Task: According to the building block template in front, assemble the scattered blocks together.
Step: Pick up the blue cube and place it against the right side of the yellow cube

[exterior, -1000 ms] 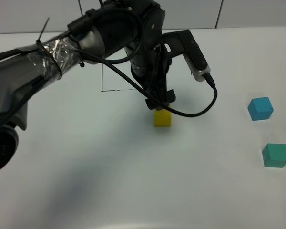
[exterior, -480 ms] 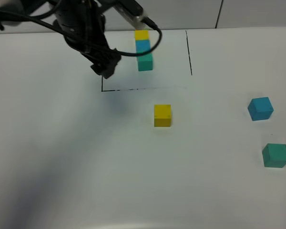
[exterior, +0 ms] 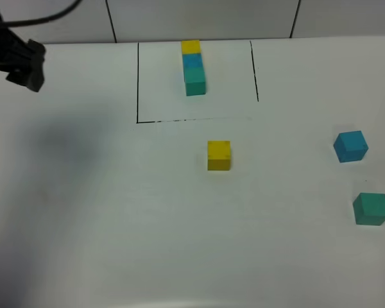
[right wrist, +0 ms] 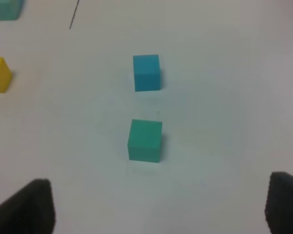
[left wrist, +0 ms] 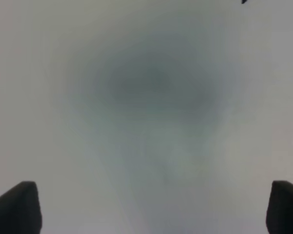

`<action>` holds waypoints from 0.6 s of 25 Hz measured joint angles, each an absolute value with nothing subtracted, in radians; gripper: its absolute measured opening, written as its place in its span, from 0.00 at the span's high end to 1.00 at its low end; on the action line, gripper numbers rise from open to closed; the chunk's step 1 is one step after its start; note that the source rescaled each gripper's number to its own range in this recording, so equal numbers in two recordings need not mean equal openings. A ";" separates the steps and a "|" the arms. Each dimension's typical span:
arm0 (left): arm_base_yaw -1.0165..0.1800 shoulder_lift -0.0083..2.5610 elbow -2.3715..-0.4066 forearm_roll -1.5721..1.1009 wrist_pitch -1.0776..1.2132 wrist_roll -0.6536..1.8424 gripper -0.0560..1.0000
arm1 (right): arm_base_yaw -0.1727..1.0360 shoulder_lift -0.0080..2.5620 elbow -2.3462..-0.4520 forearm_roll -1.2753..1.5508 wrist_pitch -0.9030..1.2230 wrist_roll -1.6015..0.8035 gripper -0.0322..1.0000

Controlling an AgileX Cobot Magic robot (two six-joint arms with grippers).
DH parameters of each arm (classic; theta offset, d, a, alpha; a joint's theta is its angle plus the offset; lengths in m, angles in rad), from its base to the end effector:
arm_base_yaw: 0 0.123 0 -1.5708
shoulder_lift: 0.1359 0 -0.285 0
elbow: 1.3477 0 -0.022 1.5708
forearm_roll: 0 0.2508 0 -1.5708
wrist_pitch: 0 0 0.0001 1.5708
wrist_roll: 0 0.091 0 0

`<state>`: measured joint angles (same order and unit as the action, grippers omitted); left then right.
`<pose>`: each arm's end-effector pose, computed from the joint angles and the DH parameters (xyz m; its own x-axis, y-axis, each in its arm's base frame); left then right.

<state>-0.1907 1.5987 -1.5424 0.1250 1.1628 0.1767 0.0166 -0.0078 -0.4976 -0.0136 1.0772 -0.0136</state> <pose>0.3309 -0.0533 0.3522 -0.8334 0.3881 -0.3934 0.3360 0.9211 0.1968 -0.0064 -0.0012 0.2753 -0.4655 -0.0278 -0.8846 -0.0153 0.9996 -0.0233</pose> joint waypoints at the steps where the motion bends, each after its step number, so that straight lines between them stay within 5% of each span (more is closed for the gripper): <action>1: -0.181 1.561 -1.523 0.126 1.163 0.149 0.08 | 0.017 -0.008 -0.498 -0.014 1.077 -0.014 0.19; 15: -0.167 0.992 -1.195 0.147 1.113 -0.035 0.10 | 0.017 -0.008 -0.498 -0.011 1.077 -0.014 0.19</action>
<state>-0.1669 0.9919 -1.1951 0.1473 1.1134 -0.0346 0.0166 -0.0078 -0.4976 -0.0112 1.0772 -0.0136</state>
